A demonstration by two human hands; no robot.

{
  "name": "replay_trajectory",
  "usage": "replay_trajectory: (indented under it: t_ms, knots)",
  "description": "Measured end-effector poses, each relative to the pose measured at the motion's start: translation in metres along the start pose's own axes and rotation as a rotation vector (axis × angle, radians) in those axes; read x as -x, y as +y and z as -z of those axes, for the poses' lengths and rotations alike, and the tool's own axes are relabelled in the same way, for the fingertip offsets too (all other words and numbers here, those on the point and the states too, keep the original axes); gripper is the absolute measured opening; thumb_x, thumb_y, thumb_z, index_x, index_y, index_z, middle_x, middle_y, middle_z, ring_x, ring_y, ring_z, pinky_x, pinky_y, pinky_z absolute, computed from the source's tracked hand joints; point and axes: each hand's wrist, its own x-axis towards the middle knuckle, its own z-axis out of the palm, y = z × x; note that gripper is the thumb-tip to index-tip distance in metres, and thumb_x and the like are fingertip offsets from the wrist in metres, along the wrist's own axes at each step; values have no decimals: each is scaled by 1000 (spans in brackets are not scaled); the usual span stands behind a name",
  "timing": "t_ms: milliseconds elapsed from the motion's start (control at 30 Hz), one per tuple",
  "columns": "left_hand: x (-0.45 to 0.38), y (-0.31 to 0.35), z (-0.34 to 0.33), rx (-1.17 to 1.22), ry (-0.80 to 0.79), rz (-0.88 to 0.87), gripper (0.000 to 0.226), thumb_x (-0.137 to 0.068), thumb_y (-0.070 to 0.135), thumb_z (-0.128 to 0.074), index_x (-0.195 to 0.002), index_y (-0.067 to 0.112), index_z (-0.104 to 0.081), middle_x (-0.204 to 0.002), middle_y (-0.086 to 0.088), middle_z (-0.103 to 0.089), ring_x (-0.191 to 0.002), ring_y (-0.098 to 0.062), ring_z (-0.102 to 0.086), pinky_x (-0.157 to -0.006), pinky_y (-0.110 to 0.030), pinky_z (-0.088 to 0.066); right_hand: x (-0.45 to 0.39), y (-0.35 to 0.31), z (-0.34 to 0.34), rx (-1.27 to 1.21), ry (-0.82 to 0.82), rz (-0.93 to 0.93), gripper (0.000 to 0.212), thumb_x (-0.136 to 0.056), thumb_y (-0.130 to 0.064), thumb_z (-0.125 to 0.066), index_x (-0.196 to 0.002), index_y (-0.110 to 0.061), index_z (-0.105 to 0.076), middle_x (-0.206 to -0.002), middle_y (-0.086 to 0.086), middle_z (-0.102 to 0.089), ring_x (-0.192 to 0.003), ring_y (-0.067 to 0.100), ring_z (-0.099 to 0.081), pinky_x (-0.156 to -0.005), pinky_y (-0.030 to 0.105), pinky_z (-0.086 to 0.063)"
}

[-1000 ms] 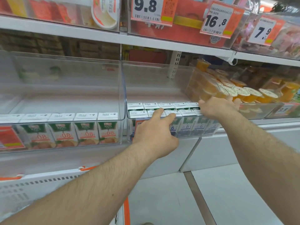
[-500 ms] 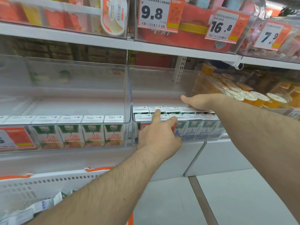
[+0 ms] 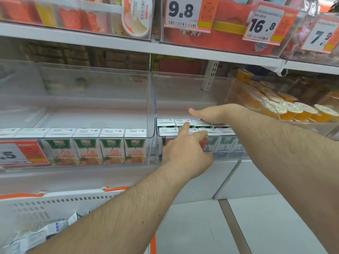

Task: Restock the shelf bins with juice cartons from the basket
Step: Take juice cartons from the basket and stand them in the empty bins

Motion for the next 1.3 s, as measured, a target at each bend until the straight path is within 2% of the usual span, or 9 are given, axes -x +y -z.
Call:
replay_trajectory:
  t_ms: [100, 200, 300, 500, 633, 767, 900, 1067, 1300]
  knots:
    - [3, -4, 8, 211, 54, -56, 61, -85, 36, -58, -144, 40, -42, -159, 9, -27, -141, -12, -33, -112, -29, -32, 8, 0, -1, 65, 253, 79, 84, -91, -78, -20, -139, -17, -53, -152, 10, -43, -136, 29, -43, -113, 45, -30]
    - [18, -7, 27, 634, 97, -41, 47, -91, 39, -62, -137, 33, -52, -120, 15, -63, -101, 20, -53, -86, -8, -42, 33, -8, -7, -62, 743, 279, 67, -99, -58, -29, -91, -6, -71, -100, 14, -71, -91, 30, -63, -86, 39, -50]
    - [37, -15, 47, 1093, 6, 132, 24, -96, 48, -52, -108, 29, -62, -109, 3, -67, -105, -10, -63, -88, -27, -50, 70, -16, -21, -362, 991, 457, 49, -96, -37, -44, -70, -2, -66, -71, 11, -68, -72, 26, -61, -75, 38, -49]
    - [65, -39, 74, 1631, -69, 402, 61, -98, 60, -34, -122, 10, -56, -93, -12, -67, -75, -24, -66, -68, -36, -52, 143, -53, -86, -669, 487, 572, 11, -73, -13, -63, -63, -7, -63, -53, 0, -55, -44, 10, -47, -45, 19, -35]
    - [81, -51, 93, 1828, -52, 405, 56, -99, 59, -30, -123, 12, -49, -79, -15, -72, -66, -30, -72, -58, -37, -55, 164, -70, -121, -519, 280, 528, 41, -56, -35, -73, -91, -16, -61, -71, -5, -58, -57, 9, -54, -53, 26, -44]
    - [97, -70, 107, 1755, -70, 365, 55, -99, 57, -33, -131, 13, -45, -119, -23, -62, -99, -38, -66, -78, -45, -53, 169, -87, -142, -522, 275, 499, 31, -71, -10, -76, -96, -19, -60, -85, 4, -70, -70, 20, -68, -59, 37, -57]
    - [117, -106, 119, 1429, 80, 297, 34, -87, 36, -55, -113, 14, -56, -105, -8, -61, -87, -28, -57, -83, -41, -42, 171, -103, -150, -1009, 38, 490, 31, -79, 17, -59, -97, -7, -65, -90, 16, -70, -74, 29, -65, -67, 37, -51]
    - [146, -141, 131, 934, 13, 188, 82, -47, 33, -75, -125, 28, -51, -116, 2, -67, -105, -18, -65, -95, -40, -49, 172, -133, -166, -1193, -44, 553, 39, -79, 22, -56, -104, -7, -62, -84, 11, -71, -75, 25, -68, -68, 37, -53]
    - [151, -184, 152, 750, 184, 29, 36, -76, 2, -79, -107, 18, -69, -98, -1, -75, -94, -19, -70, -87, -34, -57, 174, -180, -186, -953, 122, 760, 51, -67, 13, -76, -106, -17, -63, -99, 12, -70, -87, 24, -66, -70, 34, -57]
